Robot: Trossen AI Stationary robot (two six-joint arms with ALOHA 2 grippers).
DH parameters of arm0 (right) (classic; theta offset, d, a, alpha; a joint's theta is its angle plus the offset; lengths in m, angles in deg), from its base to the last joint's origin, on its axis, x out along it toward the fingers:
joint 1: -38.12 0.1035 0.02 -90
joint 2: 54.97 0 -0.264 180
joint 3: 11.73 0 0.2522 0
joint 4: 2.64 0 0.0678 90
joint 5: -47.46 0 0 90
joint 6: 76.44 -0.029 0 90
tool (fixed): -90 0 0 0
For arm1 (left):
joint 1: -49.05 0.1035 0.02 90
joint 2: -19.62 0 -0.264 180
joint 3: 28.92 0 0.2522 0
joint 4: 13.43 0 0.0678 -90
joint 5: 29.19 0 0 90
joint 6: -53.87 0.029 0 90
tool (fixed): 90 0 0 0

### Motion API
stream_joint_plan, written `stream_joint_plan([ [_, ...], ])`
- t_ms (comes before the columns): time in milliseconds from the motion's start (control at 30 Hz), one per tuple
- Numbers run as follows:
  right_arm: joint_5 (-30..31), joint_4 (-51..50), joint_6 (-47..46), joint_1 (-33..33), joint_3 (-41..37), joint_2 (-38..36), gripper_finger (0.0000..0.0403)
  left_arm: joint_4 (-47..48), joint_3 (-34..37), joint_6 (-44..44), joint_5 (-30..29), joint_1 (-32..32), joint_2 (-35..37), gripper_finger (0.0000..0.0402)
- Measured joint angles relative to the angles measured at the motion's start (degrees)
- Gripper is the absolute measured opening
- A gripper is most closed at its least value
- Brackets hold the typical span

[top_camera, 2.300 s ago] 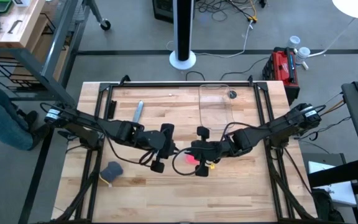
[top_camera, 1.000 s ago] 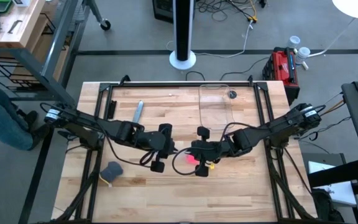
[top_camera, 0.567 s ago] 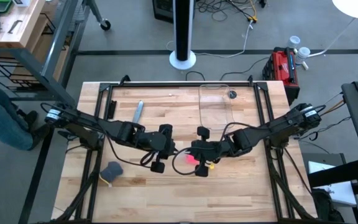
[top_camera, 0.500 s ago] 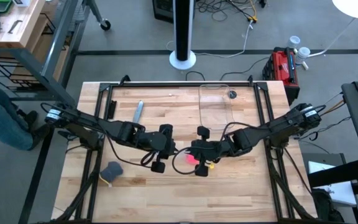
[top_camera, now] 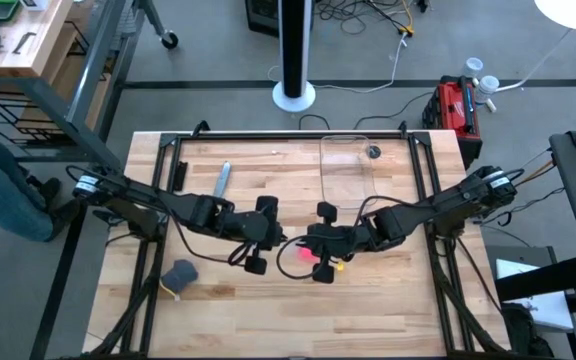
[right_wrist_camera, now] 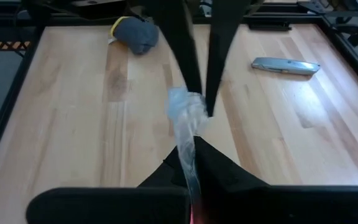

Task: Roll bandage
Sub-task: Close the transparent zip bag

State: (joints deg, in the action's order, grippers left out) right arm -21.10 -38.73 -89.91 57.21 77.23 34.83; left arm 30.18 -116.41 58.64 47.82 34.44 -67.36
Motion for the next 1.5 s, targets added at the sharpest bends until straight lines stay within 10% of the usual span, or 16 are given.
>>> stream_joint_plan([
  [833,1.07,-0.1,-1.62,0.0,-0.37,0.0,0.0,1.73,0.02,-2.28,-0.04,0.06,0.04,0.0114],
  [1500,1.05,0.07,-2.28,0.02,-0.37,-0.48,0.0,0.43,1.25,0.47,-0.04,0.09,0.04,0.0004],
])
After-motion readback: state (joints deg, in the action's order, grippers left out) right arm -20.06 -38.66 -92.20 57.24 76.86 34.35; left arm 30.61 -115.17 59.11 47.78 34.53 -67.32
